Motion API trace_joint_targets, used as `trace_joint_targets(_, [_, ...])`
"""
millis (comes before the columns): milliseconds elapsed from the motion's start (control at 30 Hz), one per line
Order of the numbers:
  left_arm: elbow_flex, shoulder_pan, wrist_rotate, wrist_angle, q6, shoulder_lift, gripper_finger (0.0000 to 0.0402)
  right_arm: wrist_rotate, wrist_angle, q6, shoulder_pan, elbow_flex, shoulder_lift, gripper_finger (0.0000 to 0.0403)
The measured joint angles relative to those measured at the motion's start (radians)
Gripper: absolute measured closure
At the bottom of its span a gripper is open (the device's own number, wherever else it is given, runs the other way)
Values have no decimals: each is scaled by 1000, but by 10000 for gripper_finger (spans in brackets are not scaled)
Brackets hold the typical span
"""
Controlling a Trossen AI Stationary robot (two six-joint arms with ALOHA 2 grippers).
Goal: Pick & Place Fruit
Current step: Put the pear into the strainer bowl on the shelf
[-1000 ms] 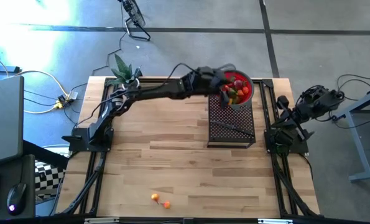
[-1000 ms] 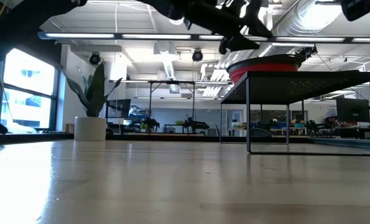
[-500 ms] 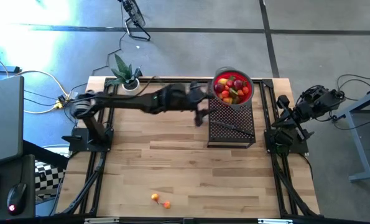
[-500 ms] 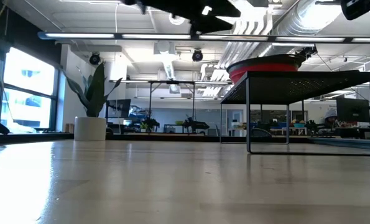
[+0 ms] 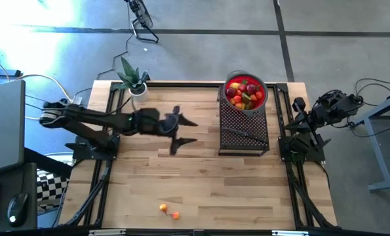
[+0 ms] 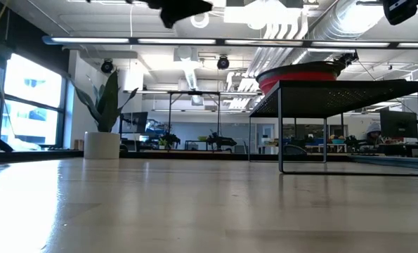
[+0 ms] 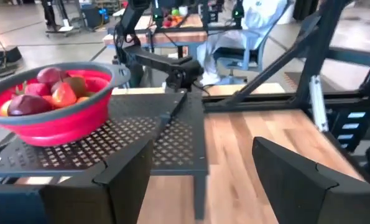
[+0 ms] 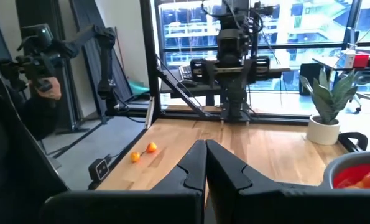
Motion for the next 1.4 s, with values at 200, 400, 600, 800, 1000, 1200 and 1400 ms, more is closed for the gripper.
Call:
trace_joint_targets(200, [-110,-155,-186,0,-65,-103,132,9,1,0,0,0,0,400])
trace_joint_targets(400, [-187,-311,-334,-8,-209,-131,132,68,20,0,0,0,0,400])
trace_joint_targets(600, [-212,-485,-453,-10,-309,-131,132,74,54,4,0,0,0,400])
trace_joint_targets(800, [-214,-648,-602,-12,-333,-131,132,74,92,9,0,0,0,400])
trace_joint_targets(1000, [-214,-717,-539,-23,-333,-131,132,95,147,5,0,0,15,400])
trace_joint_targets(1200, [-214,-716,-434,-21,-333,-130,132,129,156,1,0,0,93,400])
trace_joint_targets(1400, [-214,-717,-420,-30,-333,-130,132,127,218,1,0,-1,215,400])
